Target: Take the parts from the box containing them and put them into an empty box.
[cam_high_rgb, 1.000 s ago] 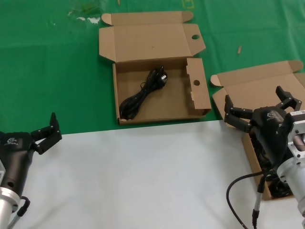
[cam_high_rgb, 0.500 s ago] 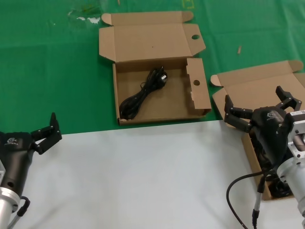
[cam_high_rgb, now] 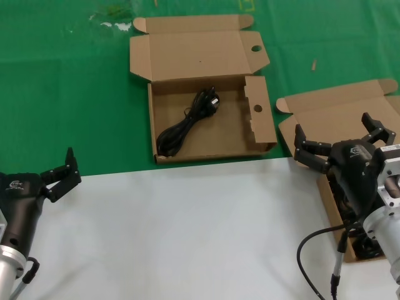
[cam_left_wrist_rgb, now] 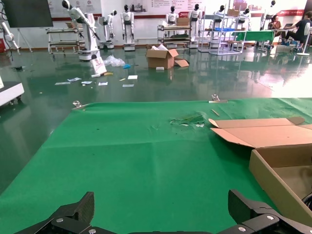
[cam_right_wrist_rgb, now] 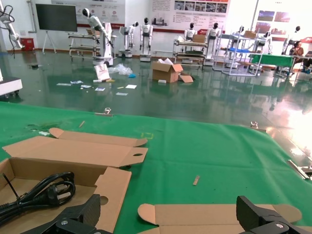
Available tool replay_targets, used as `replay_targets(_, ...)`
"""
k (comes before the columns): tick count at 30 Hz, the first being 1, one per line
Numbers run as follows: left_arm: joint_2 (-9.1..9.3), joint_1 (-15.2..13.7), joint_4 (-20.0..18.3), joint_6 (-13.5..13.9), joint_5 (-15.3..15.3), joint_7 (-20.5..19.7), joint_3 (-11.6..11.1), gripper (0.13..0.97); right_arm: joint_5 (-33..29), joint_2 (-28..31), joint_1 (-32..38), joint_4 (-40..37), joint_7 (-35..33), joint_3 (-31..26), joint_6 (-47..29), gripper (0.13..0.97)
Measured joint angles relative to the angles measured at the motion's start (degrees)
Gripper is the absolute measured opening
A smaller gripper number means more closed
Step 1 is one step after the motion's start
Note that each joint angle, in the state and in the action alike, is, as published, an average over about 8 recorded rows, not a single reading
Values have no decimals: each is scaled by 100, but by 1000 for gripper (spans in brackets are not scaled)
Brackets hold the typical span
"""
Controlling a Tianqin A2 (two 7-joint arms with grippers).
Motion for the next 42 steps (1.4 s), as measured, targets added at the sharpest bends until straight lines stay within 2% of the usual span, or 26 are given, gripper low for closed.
replay_targets(42,0,0,0,0,0,0,0,966,0,0,0,0,0,0,0,966)
